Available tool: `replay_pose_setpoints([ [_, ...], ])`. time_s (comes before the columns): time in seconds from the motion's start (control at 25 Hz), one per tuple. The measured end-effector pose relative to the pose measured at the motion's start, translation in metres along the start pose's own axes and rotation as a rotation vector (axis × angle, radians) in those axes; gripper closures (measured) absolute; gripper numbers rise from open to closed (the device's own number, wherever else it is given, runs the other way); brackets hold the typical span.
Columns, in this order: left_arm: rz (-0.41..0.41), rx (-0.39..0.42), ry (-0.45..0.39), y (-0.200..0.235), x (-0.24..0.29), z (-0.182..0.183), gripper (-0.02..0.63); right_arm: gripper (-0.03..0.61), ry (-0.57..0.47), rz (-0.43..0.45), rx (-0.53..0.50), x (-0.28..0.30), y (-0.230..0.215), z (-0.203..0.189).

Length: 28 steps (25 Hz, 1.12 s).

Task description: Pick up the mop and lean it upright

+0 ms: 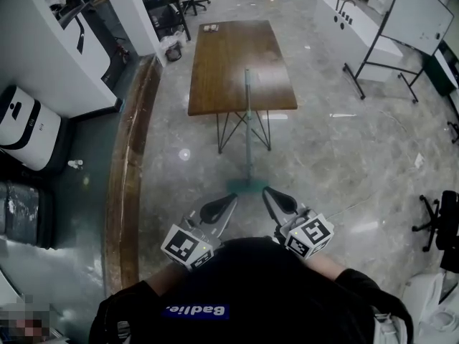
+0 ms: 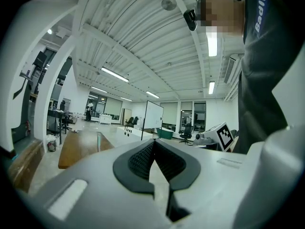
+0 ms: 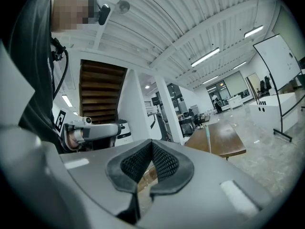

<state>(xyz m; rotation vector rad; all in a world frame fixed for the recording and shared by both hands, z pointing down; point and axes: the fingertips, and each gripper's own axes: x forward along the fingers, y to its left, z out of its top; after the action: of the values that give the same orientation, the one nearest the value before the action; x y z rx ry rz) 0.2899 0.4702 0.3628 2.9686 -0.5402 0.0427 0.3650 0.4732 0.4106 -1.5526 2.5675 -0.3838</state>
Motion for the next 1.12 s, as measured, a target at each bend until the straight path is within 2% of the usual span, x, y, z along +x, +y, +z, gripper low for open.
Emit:
replay_pose_setpoints([
  [0.24,0.052,-0.017,0.000,-0.016,0.020,-0.005,0.594,0.574,0.013,0.013,0.041,-0.022,-0.031,-0.009],
  [0.6,0.086,-0.018,0.011,-0.017,0.033,-0.006,0.594,0.574,0.022,0.042,0.055,-0.019,-0.043,-0.004],
  [0.8,0.071,-0.040,0.005,0.006,0.035,-0.009,0.594,0.574,0.031,0.033,0.051,0.006,-0.046,-0.006],
  [1.12,0.021,-0.057,-0.004,0.070,0.036,-0.001,0.594,0.574,0.040,-0.043,0.037,0.059,-0.054,0.001],
])
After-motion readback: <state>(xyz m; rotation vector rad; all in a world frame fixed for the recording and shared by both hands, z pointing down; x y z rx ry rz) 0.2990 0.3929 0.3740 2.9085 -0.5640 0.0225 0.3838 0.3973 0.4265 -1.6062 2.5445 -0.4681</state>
